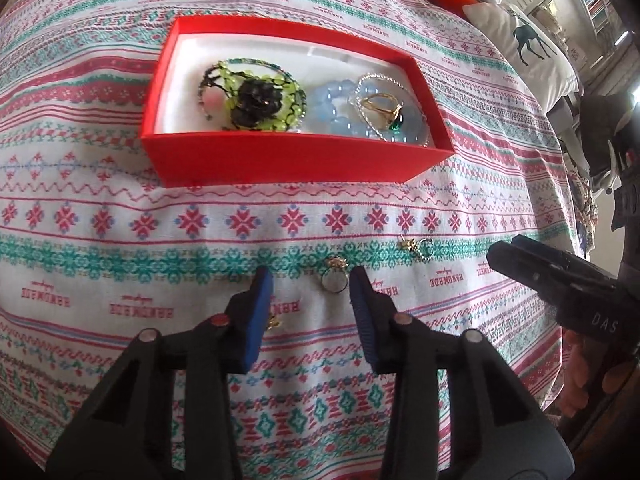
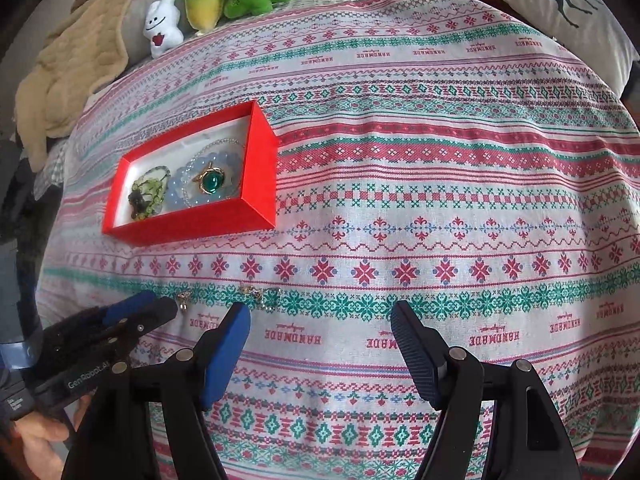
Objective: Organize jewelry
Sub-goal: 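Close the left tool on a gold ring while the right tool reaches a small earring, then lift the gold ring with the left tool while the right tool grasps the earring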
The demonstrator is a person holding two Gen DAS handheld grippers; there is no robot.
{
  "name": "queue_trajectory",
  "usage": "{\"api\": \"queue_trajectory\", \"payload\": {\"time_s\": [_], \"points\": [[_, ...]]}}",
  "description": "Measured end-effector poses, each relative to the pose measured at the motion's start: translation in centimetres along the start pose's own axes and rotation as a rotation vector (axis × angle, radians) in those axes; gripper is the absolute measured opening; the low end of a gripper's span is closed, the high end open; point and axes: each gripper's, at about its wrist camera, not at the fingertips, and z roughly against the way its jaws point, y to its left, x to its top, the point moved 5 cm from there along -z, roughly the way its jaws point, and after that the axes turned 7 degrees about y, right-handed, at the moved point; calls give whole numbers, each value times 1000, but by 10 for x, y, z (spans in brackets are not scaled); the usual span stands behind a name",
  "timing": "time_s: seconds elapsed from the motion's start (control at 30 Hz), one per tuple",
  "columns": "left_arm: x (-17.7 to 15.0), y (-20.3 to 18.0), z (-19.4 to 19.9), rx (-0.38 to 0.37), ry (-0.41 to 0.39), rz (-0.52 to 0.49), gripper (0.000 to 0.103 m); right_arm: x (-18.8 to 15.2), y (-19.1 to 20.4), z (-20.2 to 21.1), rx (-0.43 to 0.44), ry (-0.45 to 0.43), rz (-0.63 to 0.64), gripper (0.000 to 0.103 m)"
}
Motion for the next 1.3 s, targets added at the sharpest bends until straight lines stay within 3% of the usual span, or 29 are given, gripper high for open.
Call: {"api": "queue_trajectory", "payload": {"time_s": [0.2, 0.37, 0.67, 0.87, 0.97, 1.3], "points": [[4, -7, -8, 15, -4, -15, 32, 0, -2, 1, 0, 2, 2, 74], [6, -13, -16, 40, 3, -43, 16, 0, -1, -1, -1, 6, 2, 74], [3, -12, -5, 89, -8, -72, 15, 3, 6, -15, -13, 30, 4, 74], [2, -3, 11, 114, -32, -77, 15, 4, 13, -42, -20, 109, 28, 73], [2, 0, 16, 116, -38, -78, 15, 5, 16, -55, -16, 143, 21, 68], [-2, 8, 20, 114, -44, -68, 15, 15, 53, -73, -124, 120, 142, 46]]}}
